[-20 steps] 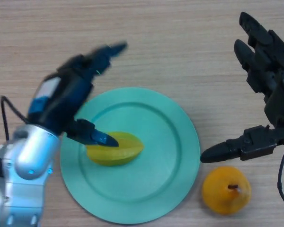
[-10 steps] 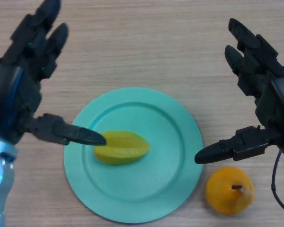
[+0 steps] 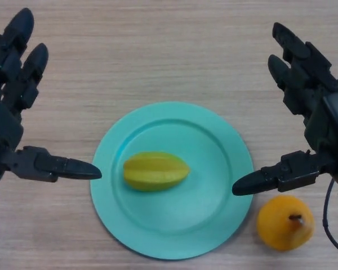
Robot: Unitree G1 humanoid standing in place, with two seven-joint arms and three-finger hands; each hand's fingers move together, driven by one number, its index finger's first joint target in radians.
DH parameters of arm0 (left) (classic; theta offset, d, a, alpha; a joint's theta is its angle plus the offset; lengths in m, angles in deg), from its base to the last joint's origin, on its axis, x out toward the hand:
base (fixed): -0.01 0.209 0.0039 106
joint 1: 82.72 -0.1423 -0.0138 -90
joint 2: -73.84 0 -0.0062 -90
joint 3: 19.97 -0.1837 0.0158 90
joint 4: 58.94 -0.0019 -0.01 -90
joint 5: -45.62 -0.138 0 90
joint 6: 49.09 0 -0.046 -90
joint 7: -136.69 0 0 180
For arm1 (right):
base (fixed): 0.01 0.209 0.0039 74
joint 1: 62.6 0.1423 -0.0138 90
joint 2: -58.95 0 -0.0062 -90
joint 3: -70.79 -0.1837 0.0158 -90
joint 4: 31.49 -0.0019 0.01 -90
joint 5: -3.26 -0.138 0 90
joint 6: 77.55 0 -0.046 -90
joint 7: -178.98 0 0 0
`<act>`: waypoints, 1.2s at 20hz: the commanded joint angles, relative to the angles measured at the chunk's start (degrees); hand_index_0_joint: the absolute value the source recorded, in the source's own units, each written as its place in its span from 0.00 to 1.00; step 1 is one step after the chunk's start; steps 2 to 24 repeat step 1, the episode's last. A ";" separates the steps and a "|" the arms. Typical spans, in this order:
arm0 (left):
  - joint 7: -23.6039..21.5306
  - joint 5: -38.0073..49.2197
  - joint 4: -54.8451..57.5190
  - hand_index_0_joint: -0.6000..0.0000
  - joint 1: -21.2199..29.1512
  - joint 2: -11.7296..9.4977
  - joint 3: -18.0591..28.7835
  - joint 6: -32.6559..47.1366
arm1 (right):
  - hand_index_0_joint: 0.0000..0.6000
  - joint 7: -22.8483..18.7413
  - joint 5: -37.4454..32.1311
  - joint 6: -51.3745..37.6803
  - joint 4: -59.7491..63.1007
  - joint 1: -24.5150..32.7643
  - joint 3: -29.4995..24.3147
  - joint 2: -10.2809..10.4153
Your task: Pick up the yellow starfruit and place it on the plate
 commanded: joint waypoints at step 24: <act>0.29 -0.14 4.01 1.00 1.02 -1.36 2.32 6.56 | 0.00 -1.68 -2.51 -10.80 -3.07 1.95 -2.16 -0.43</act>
